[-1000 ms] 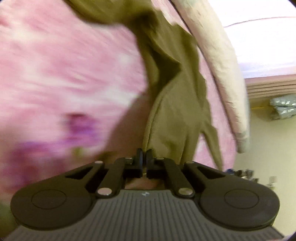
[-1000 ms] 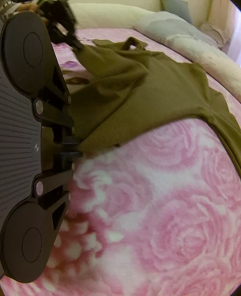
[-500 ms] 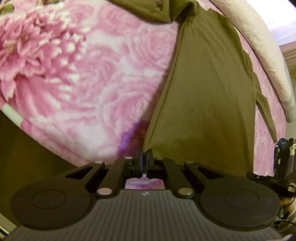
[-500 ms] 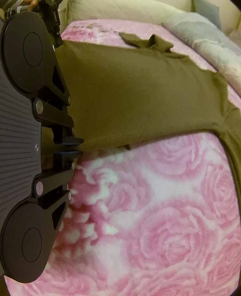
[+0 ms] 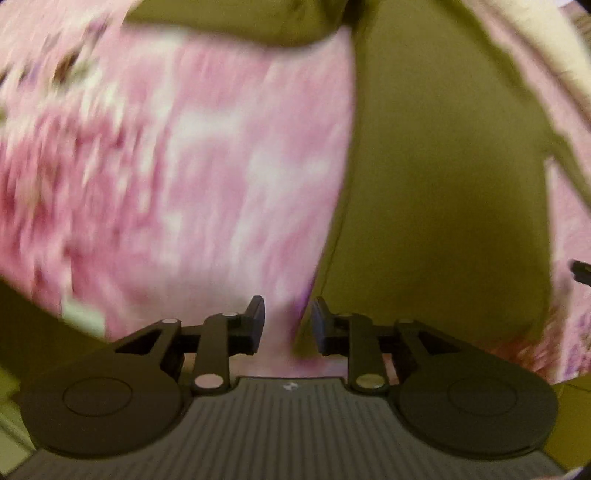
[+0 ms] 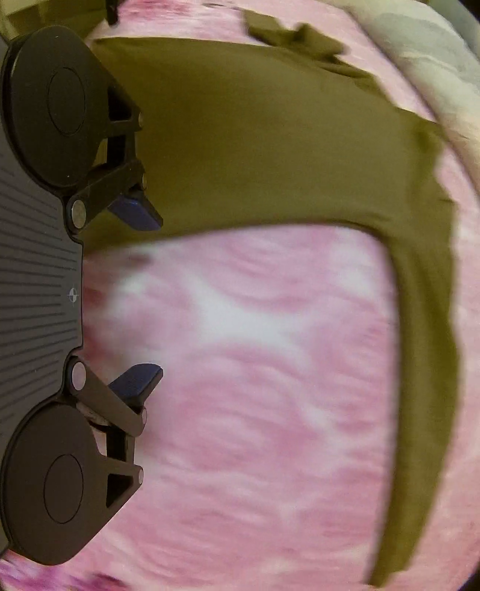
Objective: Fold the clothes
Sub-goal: 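Open both tools, releasing the olive shirt onto the bed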
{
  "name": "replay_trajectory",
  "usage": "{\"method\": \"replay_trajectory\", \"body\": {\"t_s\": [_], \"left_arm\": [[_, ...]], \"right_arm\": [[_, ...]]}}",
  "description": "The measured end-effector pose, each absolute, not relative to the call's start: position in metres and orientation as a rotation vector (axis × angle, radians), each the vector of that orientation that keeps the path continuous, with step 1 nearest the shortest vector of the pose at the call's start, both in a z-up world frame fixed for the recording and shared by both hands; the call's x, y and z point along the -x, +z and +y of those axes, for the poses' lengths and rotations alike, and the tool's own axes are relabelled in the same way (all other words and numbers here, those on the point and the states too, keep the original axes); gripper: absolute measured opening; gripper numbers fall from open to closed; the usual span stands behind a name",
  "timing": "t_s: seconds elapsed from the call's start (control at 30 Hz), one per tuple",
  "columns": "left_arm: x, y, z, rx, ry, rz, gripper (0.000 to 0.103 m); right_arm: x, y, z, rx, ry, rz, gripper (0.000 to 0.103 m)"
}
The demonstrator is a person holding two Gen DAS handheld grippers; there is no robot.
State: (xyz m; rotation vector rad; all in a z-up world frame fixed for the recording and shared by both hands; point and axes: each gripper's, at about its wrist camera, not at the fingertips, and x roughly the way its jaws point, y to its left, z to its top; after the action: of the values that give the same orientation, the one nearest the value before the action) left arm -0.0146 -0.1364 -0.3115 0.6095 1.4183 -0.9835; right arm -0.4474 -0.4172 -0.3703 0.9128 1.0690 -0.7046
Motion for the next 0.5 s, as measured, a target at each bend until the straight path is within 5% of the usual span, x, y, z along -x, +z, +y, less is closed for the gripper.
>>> {"method": "replay_trajectory", "body": {"t_s": [0.17,0.2,0.27,0.5], "left_arm": [[-0.008,-0.288,-0.250,-0.501,-1.205,1.231,0.028],[-0.012,-0.287,-0.275,-0.485,-1.247,1.200,0.029],[-0.023,-0.293,-0.322,-0.487,-1.300,1.143,0.031],[-0.053,-0.326,-0.443,-0.539,-1.354,1.009,0.040]], "right_arm": [[0.390,-0.358,-0.494,-0.789,-0.668,0.953,0.080],[0.378,-0.356,-0.509,-0.764,-0.661,0.930,0.067],[0.355,-0.351,-0.540,-0.715,-0.646,0.883,0.059],[0.262,-0.354,-0.623,-0.580,-0.555,0.805,0.059]]}}
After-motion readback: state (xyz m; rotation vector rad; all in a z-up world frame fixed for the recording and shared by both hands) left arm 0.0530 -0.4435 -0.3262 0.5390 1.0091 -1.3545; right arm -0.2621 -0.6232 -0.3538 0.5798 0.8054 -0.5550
